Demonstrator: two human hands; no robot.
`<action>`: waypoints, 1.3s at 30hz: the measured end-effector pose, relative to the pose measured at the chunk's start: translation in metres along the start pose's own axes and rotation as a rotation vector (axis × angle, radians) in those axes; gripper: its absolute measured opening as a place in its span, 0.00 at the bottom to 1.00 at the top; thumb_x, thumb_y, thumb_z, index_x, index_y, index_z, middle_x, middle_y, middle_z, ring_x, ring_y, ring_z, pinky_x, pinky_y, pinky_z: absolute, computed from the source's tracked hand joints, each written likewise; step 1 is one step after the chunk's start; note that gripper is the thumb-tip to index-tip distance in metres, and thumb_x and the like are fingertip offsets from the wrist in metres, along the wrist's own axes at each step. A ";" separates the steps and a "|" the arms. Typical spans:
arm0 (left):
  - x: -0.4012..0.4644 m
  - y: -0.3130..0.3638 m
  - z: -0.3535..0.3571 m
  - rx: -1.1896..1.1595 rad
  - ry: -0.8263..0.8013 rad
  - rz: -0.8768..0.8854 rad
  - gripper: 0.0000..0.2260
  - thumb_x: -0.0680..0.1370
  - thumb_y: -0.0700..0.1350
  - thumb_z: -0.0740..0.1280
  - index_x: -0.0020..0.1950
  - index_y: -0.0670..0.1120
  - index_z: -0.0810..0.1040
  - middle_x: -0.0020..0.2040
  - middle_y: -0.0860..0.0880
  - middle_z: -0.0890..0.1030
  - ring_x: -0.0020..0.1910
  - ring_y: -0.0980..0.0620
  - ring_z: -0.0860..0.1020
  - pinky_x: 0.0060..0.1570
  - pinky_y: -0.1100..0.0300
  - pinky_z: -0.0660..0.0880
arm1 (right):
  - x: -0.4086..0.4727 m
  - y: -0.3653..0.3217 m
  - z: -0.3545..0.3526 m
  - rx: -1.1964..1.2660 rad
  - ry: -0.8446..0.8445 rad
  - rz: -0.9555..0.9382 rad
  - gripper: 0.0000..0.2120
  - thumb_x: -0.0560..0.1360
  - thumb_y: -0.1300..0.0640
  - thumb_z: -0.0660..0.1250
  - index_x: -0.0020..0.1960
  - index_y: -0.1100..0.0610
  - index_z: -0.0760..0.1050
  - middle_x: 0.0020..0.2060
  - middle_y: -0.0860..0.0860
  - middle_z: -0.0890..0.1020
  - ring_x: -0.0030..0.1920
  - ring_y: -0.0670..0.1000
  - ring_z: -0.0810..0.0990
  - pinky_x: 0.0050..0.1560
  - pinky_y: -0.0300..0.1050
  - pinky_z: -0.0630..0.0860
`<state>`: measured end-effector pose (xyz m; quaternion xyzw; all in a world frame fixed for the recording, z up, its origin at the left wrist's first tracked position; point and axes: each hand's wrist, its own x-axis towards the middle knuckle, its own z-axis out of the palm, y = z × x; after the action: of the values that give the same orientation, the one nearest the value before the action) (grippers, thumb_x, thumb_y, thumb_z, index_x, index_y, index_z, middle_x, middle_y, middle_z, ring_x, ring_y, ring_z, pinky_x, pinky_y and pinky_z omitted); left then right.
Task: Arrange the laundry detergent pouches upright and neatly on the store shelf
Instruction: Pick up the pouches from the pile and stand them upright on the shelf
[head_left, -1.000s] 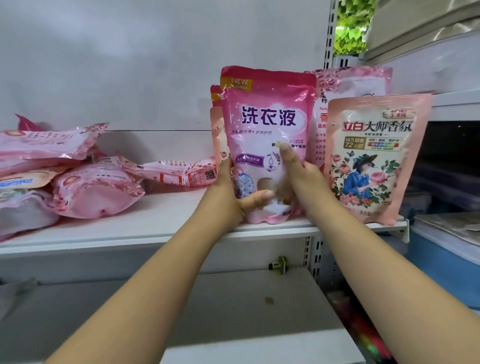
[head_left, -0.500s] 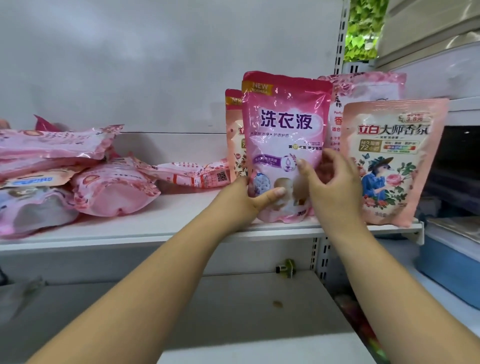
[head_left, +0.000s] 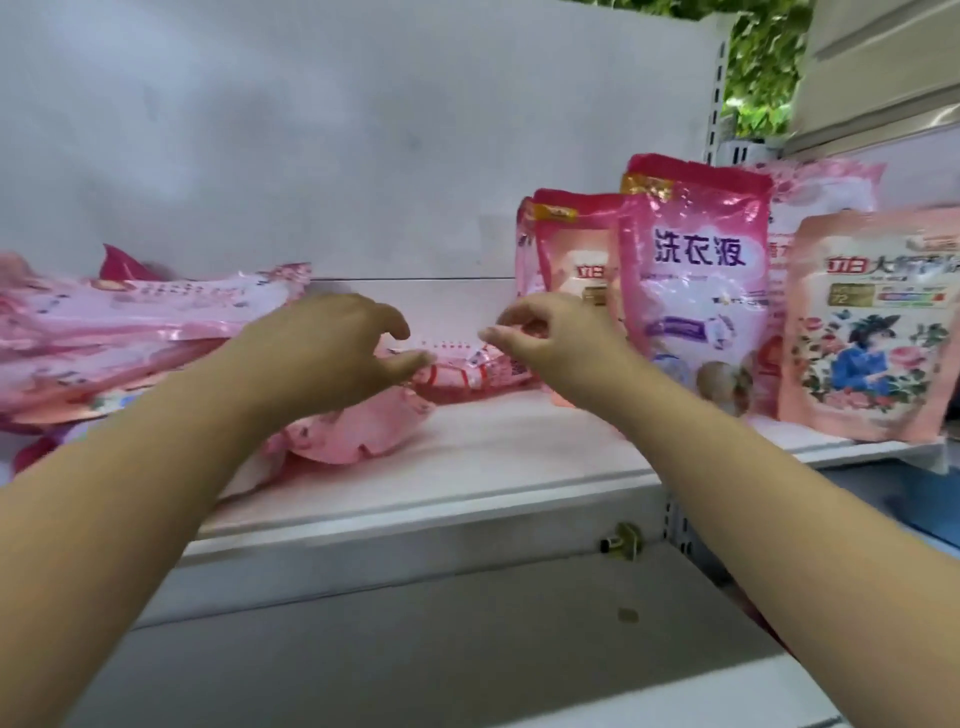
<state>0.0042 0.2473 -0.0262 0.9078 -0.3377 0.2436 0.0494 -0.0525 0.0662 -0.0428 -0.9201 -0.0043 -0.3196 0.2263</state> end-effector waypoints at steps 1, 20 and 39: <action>0.004 -0.007 0.002 -0.005 -0.025 -0.019 0.21 0.76 0.61 0.58 0.65 0.52 0.73 0.63 0.49 0.77 0.58 0.49 0.75 0.54 0.58 0.68 | 0.014 -0.003 0.007 0.032 -0.036 0.049 0.17 0.75 0.45 0.63 0.54 0.58 0.77 0.52 0.52 0.80 0.53 0.51 0.77 0.56 0.49 0.73; 0.006 -0.021 0.029 -0.309 -0.236 -0.229 0.17 0.75 0.65 0.56 0.50 0.60 0.80 0.38 0.53 0.80 0.35 0.63 0.74 0.39 0.66 0.69 | 0.110 0.041 0.086 -0.182 -0.256 0.006 0.21 0.70 0.34 0.63 0.43 0.52 0.76 0.39 0.50 0.77 0.44 0.52 0.73 0.42 0.44 0.67; 0.072 0.007 -0.005 -0.925 0.108 -0.443 0.53 0.59 0.75 0.58 0.76 0.52 0.44 0.74 0.43 0.61 0.69 0.39 0.65 0.66 0.40 0.64 | 0.096 -0.005 0.038 1.265 0.183 0.364 0.22 0.71 0.36 0.62 0.42 0.55 0.78 0.34 0.52 0.85 0.37 0.54 0.84 0.44 0.51 0.80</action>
<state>0.0447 0.2008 0.0121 0.8269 -0.2066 0.0992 0.5135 0.0451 0.0736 -0.0099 -0.5650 -0.0164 -0.2888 0.7727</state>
